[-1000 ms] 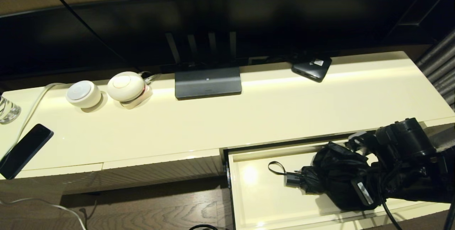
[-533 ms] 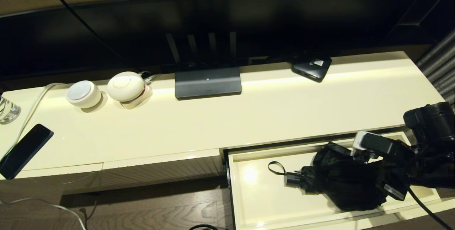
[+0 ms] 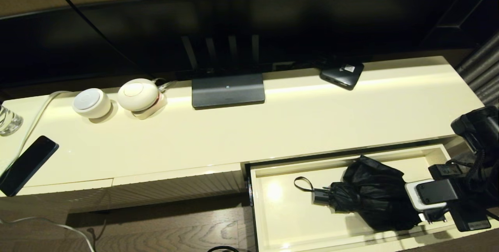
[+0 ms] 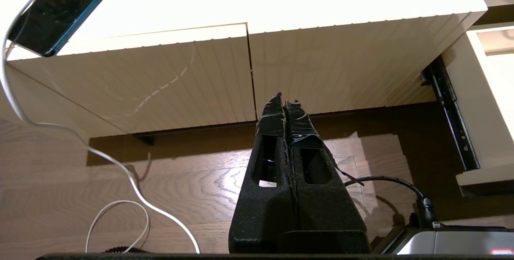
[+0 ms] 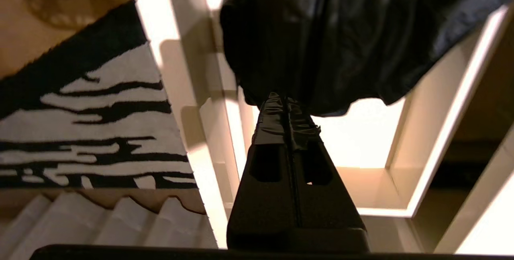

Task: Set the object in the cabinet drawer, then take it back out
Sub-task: Take the umbrella out of the drawer and put it on the table

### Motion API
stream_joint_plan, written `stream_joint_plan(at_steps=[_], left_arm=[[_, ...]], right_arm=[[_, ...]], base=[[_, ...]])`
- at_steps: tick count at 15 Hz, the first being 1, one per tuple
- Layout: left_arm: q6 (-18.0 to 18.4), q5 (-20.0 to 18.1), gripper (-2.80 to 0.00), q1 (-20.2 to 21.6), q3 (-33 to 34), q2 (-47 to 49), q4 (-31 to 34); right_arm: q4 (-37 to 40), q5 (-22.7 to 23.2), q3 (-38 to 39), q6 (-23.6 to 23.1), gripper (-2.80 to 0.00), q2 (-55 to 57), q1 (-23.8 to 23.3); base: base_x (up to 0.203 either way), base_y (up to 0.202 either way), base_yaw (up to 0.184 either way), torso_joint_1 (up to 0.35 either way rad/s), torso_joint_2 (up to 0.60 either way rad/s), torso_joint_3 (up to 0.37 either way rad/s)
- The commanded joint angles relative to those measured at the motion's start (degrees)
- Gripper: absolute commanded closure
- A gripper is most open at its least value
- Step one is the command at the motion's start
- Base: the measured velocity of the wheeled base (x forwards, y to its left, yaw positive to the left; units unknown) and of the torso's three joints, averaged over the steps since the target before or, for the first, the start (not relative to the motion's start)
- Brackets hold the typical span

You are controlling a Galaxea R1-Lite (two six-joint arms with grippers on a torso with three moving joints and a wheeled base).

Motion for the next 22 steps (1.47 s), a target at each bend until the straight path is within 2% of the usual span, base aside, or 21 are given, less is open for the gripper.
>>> stream_joint_plan(at_steps=[1, 3, 8, 19, 20, 22], left_arm=[[0.0, 0.0, 0.00, 0.0, 0.2, 0.1, 0.0], [0.0, 0.0, 0.00, 0.0, 0.2, 0.1, 0.0], [0.0, 0.0, 0.00, 0.0, 0.2, 0.1, 0.0], [0.0, 0.0, 0.00, 0.0, 0.2, 0.1, 0.0], [0.0, 0.0, 0.00, 0.0, 0.2, 0.1, 0.0], [0.0, 0.0, 0.00, 0.0, 0.2, 0.1, 0.0]], right_arm=[[2.1, 0.5, -1.9, -3.4, 0.00, 3.8, -1.0], [4.3, 0.6, -4.2, -5.5, 0.00, 5.8, -1.4], [5.4, 0.6, -9.3, -5.8, 0.00, 10.8, -1.4], [5.3, 2.1, -10.9, -6.6, 0.00, 11.7, -3.0], [5.3, 2.3, -10.8, -6.7, -2.80, 11.4, -3.3], [5.3, 2.6, -10.7, -6.9, -2.80, 11.3, -3.4]], base=[[0.000, 0.000, 0.000, 0.000, 0.00, 0.000], [0.000, 0.000, 0.000, 0.000, 0.00, 0.000], [0.000, 0.000, 0.000, 0.000, 0.00, 0.000], [0.000, 0.000, 0.000, 0.000, 0.00, 0.000], [0.000, 0.000, 0.000, 0.000, 0.00, 0.000], [0.000, 0.000, 0.000, 0.000, 0.00, 0.000]])
